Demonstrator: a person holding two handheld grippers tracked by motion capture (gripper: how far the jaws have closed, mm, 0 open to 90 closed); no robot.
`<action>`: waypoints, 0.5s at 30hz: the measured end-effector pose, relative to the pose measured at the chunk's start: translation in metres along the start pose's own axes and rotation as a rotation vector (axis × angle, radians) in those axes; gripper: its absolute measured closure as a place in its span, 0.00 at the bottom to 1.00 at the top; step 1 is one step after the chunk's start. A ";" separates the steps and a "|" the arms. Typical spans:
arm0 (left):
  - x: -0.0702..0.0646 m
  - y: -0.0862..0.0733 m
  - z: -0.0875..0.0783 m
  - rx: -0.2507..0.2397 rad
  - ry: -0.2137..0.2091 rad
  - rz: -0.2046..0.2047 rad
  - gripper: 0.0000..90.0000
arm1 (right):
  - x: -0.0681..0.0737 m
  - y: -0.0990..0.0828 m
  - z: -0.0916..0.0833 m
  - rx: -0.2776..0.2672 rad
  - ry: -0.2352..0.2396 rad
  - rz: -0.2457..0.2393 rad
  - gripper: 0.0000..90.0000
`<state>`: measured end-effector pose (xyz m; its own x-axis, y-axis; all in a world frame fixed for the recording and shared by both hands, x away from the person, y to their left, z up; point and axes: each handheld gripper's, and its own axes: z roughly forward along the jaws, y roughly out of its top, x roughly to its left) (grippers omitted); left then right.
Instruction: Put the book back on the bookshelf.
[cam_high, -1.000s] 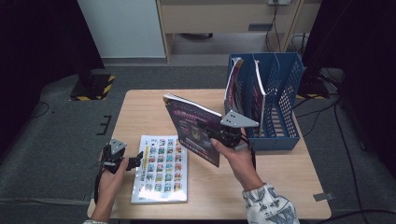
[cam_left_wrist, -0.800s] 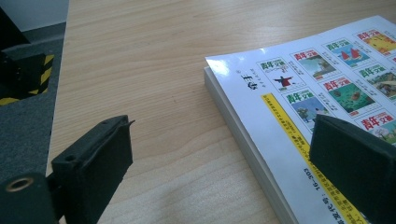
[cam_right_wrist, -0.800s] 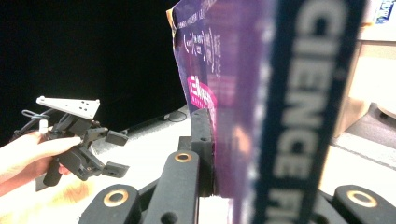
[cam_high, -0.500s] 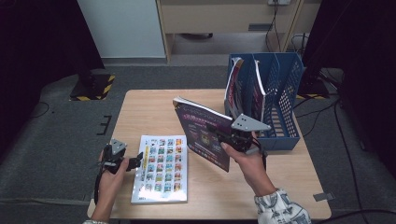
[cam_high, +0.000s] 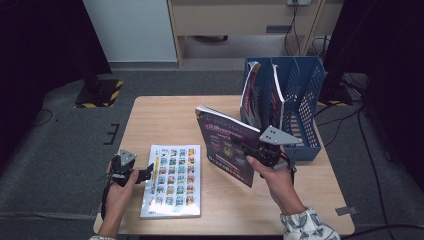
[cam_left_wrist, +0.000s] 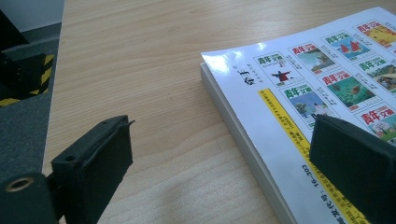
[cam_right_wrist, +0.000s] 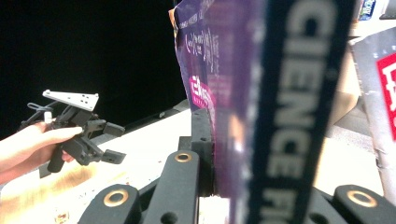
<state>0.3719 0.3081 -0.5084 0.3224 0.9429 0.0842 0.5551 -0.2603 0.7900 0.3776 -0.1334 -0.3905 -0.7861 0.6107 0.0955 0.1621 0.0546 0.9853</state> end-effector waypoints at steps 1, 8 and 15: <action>0.000 0.000 0.000 -0.001 0.000 -0.001 0.06 | 0.000 0.000 -0.002 -0.001 -0.002 0.001 0.93; 0.000 0.000 0.000 0.006 -0.001 0.004 0.06 | -0.001 -0.006 -0.010 0.006 -0.006 0.004 0.93; 0.000 0.000 0.000 0.003 -0.004 0.000 0.06 | -0.004 -0.010 -0.021 0.011 -0.020 0.010 0.93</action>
<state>0.3717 0.3084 -0.5086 0.3255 0.9420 0.0818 0.5570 -0.2609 0.7885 0.3667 -0.1527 -0.3978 -0.7725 0.6266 0.1028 0.1769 0.0569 0.9826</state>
